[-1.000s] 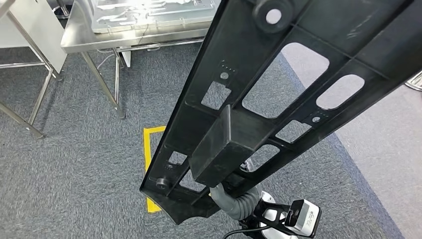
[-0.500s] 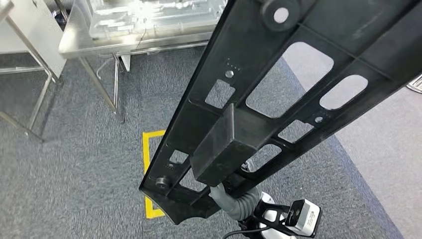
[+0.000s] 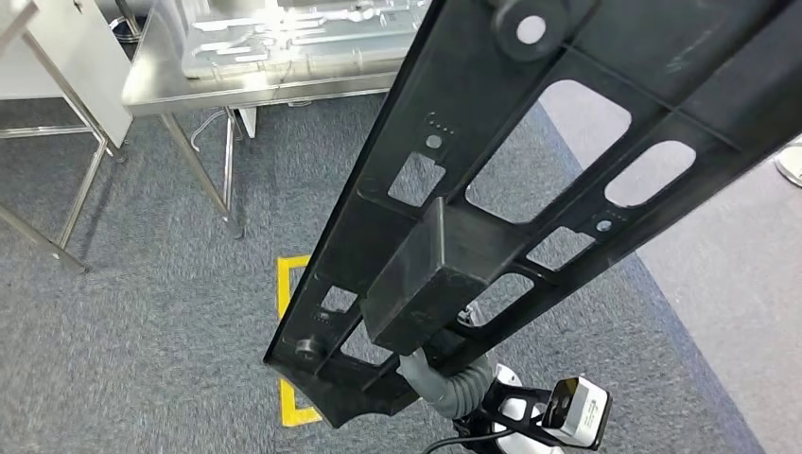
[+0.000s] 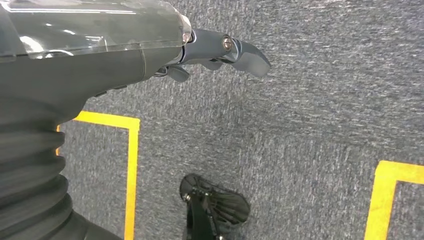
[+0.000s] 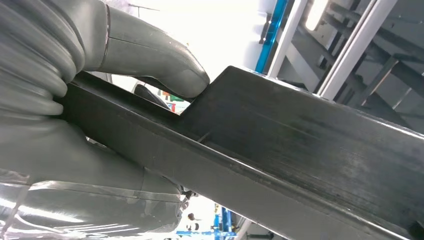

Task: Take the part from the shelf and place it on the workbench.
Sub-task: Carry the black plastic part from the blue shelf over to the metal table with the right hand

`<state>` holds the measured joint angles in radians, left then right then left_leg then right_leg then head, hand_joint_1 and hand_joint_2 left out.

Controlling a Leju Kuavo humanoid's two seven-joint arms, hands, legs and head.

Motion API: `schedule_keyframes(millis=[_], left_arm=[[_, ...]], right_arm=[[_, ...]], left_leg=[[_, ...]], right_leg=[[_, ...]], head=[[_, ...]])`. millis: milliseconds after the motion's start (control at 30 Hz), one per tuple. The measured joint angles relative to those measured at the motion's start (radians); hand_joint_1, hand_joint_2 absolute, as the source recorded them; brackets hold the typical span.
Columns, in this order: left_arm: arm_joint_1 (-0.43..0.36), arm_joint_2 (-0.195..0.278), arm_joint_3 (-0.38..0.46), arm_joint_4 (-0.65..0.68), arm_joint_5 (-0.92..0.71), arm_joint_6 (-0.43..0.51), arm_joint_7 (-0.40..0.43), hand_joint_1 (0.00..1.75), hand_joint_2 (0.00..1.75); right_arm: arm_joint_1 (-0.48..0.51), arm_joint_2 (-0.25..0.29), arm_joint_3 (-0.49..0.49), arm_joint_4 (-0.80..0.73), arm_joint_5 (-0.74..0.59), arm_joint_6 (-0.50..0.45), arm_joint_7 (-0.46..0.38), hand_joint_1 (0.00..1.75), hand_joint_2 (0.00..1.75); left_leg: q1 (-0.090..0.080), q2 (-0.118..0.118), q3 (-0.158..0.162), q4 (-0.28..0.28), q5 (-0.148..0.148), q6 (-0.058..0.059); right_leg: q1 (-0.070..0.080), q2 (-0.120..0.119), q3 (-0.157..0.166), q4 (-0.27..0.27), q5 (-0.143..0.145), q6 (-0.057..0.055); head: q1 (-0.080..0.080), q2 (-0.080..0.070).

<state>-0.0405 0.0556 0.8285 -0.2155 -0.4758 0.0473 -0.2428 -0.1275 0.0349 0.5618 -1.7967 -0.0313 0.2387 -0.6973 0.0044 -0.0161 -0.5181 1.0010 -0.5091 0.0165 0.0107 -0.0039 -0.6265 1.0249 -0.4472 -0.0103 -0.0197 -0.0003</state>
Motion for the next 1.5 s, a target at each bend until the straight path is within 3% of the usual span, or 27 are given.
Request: schedule_keyframes(millis=[100, 167, 267, 300, 333, 367, 433, 467, 500, 600, 667, 800, 833, 867, 933, 1000, 1133, 1200, 1300, 1333, 1367, 1467, 1500], left_arm=[[0.0, -0.001, 0.001, 0.0, -0.002, 0.0, 0.0, 0.0, 1.75], [-0.003, -0.002, 0.001, 0.0, -0.005, 0.0, 0.0, 0.0, 1.75], [-0.003, -0.001, 0.002, 0.0, -0.008, 0.0, 0.001, 0.0, 1.75], [-0.001, -0.001, 0.002, 0.0, -0.009, 0.0, 0.001, 0.0, 1.75], [0.001, -0.001, 0.003, 0.0, -0.009, 0.0, 0.001, 0.0, 1.75], [0.002, -0.001, 0.004, 0.0, -0.01, 0.0, 0.002, 0.0, 1.75], [0.003, 0.0, 0.007, 0.0, -0.011, 0.0, 0.002, 0.0, 1.75], [0.004, 0.0, 0.008, 0.0, -0.011, 0.0, 0.002, 0.0, 1.75], [0.004, 0.001, 0.009, 0.0, -0.012, 0.0, 0.002, 0.0, 1.75], [0.004, 0.001, 0.013, 0.0, -0.012, 0.0, 0.003, 0.0, 1.75], [0.003, 0.0, 0.015, 0.0, -0.013, 0.0, 0.003, 0.0, 1.75], [0.001, 0.0, 0.017, 0.0, -0.015, 0.0, 0.003, 0.0, 1.75], [0.001, 0.0, 0.017, 0.0, -0.015, 0.0, 0.003, 0.0, 1.75], [0.002, 0.0, 0.018, 0.0, -0.015, 0.0, 0.003, 0.0, 1.75], [0.002, 0.0, 0.018, 0.0, -0.015, 0.0, 0.003, 0.0, 1.75], [0.0, -0.001, 0.018, 0.0, -0.016, 0.0, 0.003, 0.0, 1.75], [-0.005, -0.001, 0.018, 0.0, -0.019, 0.0, 0.003, 0.0, 1.75], [-0.008, -0.002, 0.018, 0.0, -0.02, 0.0, 0.003, 0.0, 1.75], [-0.006, -0.002, 0.018, 0.0, -0.021, 0.0, 0.003, 0.0, 1.75], [-0.004, -0.002, 0.018, 0.0, -0.021, 0.0, 0.003, 0.0, 1.75], [-0.002, -0.002, 0.018, 0.0, -0.021, 0.0, 0.003, 0.0, 1.75], [-0.001, -0.001, 0.018, 0.0, -0.024, 0.0, 0.003, 0.0, 1.75], [-0.001, 0.0, 0.018, 0.0, -0.026, -0.001, 0.003, 0.0, 1.75]], right_arm=[[0.0, 0.002, -0.001, 0.0, 0.0, 0.002, 0.0, 1.75, 1.75], [-0.003, 0.005, -0.001, 0.0, -0.001, 0.005, 0.0, 1.75, 1.75], [-0.006, 0.009, -0.001, 0.002, -0.002, 0.009, 0.0, 1.75, 1.75], [-0.005, 0.009, -0.001, 0.003, -0.002, 0.009, 0.0, 1.75, 1.75], [-0.005, 0.01, -0.001, 0.004, -0.002, 0.009, 0.0, 1.75, 1.75], [-0.005, 0.01, -0.001, 0.005, -0.002, 0.01, 0.0, 1.75, 1.75], [-0.006, 0.011, -0.001, 0.005, -0.002, 0.011, 0.0, 1.75, 1.75], [-0.006, 0.012, -0.001, 0.006, -0.002, 0.012, 0.0, 1.75, 1.75], [-0.007, 0.013, -0.001, 0.007, -0.002, 0.012, 0.0, 1.75, 1.75], [-0.008, 0.014, -0.001, 0.009, -0.002, 0.012, 0.001, 1.75, 1.75], [-0.01, 0.014, -0.002, 0.009, -0.002, 0.012, 0.0, 1.75, 1.75], [-0.009, 0.014, -0.002, 0.011, -0.002, 0.012, 0.0, 1.75, 1.75], [-0.009, 0.014, -0.002, 0.013, -0.002, 0.012, 0.0, 1.75, 1.75], [-0.009, 0.014, -0.002, 0.014, -0.002, 0.012, 0.0, 1.75, 1.75], [-0.008, 0.014, -0.002, 0.015, -0.002, 0.012, 0.0, 1.75, 1.75], [-0.008, 0.014, -0.003, 0.016, -0.002, 0.012, 0.0, 1.75, 1.75], [-0.006, 0.014, -0.005, 0.017, -0.003, 0.012, 0.0, 1.75, 1.75], [-0.007, 0.015, -0.006, 0.016, -0.003, 0.013, 0.0, 1.75, 1.75], [-0.005, 0.016, -0.006, 0.016, -0.003, 0.014, 0.0, 1.75, 1.75], [-0.004, 0.016, -0.006, 0.016, -0.003, 0.014, 0.0, 1.75, 1.75], [-0.004, 0.016, -0.006, 0.016, -0.003, 0.014, 0.0, 1.75, 1.75], [-0.003, 0.016, -0.006, 0.017, -0.002, 0.014, 0.0, 1.75, 1.75], [-0.002, 0.016, -0.007, 0.017, -0.002, 0.014, 0.0, 1.75, 1.75]], left_leg=[[0.0, 0.002, 0.016, 0.013, -0.003, -0.018], [0.001, 0.005, -0.001, 0.069, -0.021, -0.026], [0.006, 0.008, -0.114, 0.244, -0.09, -0.038], [0.007, 0.008, -0.147, 0.279, -0.105, -0.041], [0.008, 0.008, -0.165, 0.281, -0.102, -0.043], [0.008, 0.009, -0.165, 0.248, -0.076, -0.044], [0.008, 0.012, -0.134, 0.12, 0.021, -0.039], [0.005, 0.013, -0.121, 0.067, 0.053, -0.033], [0.002, 0.015, -0.114, 0.035, 0.075, -0.026], [0.0, 0.012, -0.099, 0.015, 0.075, -0.002], [0.004, 0.009, -0.079, 0.007, 0.07, 0.009], [0.005, 0.008, -0.049, 0.003, 0.044, 0.016], [0.005, 0.007, -0.038, 0.003, 0.035, 0.015], [0.005, 0.007, -0.025, 0.003, 0.026, 0.013], [0.005, 0.005, 0.002, 0.002, 0.005, 0.007], [0.004, 0.003, 0.022, 0.003, -0.015, -0.004], [0.006, 0.007, 0.044, 0.026, -0.032, -0.029], [0.009, 0.01, 0.009, 0.098, -0.055, -0.034], [0.009, 0.01, -0.103, 0.265, -0.119, -0.041], [0.009, 0.01, -0.13, 0.286, -0.121, -0.042], [0.009, 0.01, -0.141, 0.27, -0.1, -0.04], [-0.002, 0.012, -0.106, 0.1, 0.026, -0.02], [-0.008, 0.013, -0.095, 0.061, 0.039, -0.012]], right_leg=[[-0.001, 0.001, 0.023, -0.014, -0.001, -0.014], [-0.006, -0.001, 0.049, -0.023, -0.005, -0.022], [-0.007, -0.002, 0.071, -0.026, -0.023, -0.029], [-0.007, -0.001, 0.078, -0.026, -0.03, -0.029], [-0.007, 0.0, 0.088, -0.026, -0.038, -0.028], [-0.008, 0.001, 0.1, -0.026, -0.048, -0.026], [-0.007, 0.001, 0.127, -0.026, -0.068, -0.02], [-0.006, 0.001, 0.135, -0.026, -0.077, -0.016], [-0.006, 0.002, 0.138, -0.027, -0.084, -0.011], [-0.004, 0.003, 0.145, -0.019, -0.09, 0.009], [-0.006, 0.003, 0.129, 0.031, -0.1, 0.019], [-0.015, 0.004, -0.025, 0.248, -0.182, 0.032], [-0.017, 0.003, -0.048, 0.26, -0.182, 0.034], [-0.019, 0.003, -0.056, 0.237, -0.161, 0.035], [-0.021, 0.003, -0.034, 0.117, -0.062, 0.031], [-0.017, 0.003, -0.012, 0.028, -0.004, 0.022], [-0.012, 0.004, 0.016, 0.005, -0.005, -0.006], [-0.013, 0.004, 0.038, -0.001, -0.015, -0.019], [-0.009, 0.004, 0.059, -0.002, -0.035, -0.027], [-0.007, 0.005, 0.067, -0.002, -0.042, -0.028], [-0.005, 0.006, 0.078, -0.002, -0.05, -0.029], [0.0, 0.005, 0.114, -0.004, -0.076, -0.025], [0.0, 0.004, 0.12, -0.006, -0.082, -0.021]], head=[[0.0, 0.0], [0.0, 0.0], [0.0, 0.0], [0.0, 0.0], [0.0, 0.0], [0.0, 0.0], [0.0, 0.0], [0.0, 0.0], [0.0, 0.0], [0.0, 0.0], [0.0, 0.0], [0.0, 0.0], [0.0, 0.0], [0.0, 0.0], [0.0, 0.0], [0.0, 0.0], [0.0, 0.0], [0.0, 0.0], [0.0, 0.0], [0.0, 0.0], [0.0, 0.0], [0.0, 0.0], [0.0, 0.0]])
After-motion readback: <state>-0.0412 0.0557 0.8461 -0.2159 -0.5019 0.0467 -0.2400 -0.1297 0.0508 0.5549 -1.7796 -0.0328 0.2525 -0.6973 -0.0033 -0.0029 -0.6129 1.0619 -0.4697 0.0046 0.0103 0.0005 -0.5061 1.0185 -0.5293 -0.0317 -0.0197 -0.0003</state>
